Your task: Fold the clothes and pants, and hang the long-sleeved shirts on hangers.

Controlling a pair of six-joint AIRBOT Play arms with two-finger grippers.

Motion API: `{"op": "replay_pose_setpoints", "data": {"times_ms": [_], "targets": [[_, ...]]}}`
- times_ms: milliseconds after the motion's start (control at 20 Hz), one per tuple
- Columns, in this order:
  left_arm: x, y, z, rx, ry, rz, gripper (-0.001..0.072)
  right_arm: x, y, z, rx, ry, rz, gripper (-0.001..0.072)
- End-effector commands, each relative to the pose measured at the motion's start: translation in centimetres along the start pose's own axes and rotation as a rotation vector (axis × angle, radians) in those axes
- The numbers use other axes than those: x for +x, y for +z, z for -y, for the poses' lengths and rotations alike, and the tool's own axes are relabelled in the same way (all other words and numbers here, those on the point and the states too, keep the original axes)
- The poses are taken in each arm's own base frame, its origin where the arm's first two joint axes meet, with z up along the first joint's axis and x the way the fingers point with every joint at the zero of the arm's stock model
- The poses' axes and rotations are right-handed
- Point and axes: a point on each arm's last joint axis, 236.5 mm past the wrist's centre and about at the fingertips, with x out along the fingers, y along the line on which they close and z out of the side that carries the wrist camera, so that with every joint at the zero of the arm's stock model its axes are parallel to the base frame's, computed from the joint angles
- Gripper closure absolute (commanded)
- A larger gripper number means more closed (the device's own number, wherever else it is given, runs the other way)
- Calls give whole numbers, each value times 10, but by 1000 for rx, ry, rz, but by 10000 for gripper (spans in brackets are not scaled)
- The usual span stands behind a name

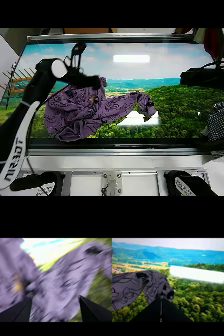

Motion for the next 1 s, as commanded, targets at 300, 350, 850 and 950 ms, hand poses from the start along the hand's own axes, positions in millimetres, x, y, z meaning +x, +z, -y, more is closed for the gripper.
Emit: {"op": "replay_pose_setpoints", "data": {"times_ms": [300, 350, 850, 950], "targets": [[-7, -243, -132, -199, 318, -363, 92, 61, -56, -104, -131, 219, -213, 684], [-8, -251, -135, -221, 324, -347, 92, 67, -64, -116, -151, 239, -236, 684], [8, -279, -176, -391, 361, -289, 93, 110, -154, -253, -394, 440, -409, 684], [19, -284, -175, -432, 363, -318, 193, 120, -170, -289, -442, 482, -388, 684]]}}
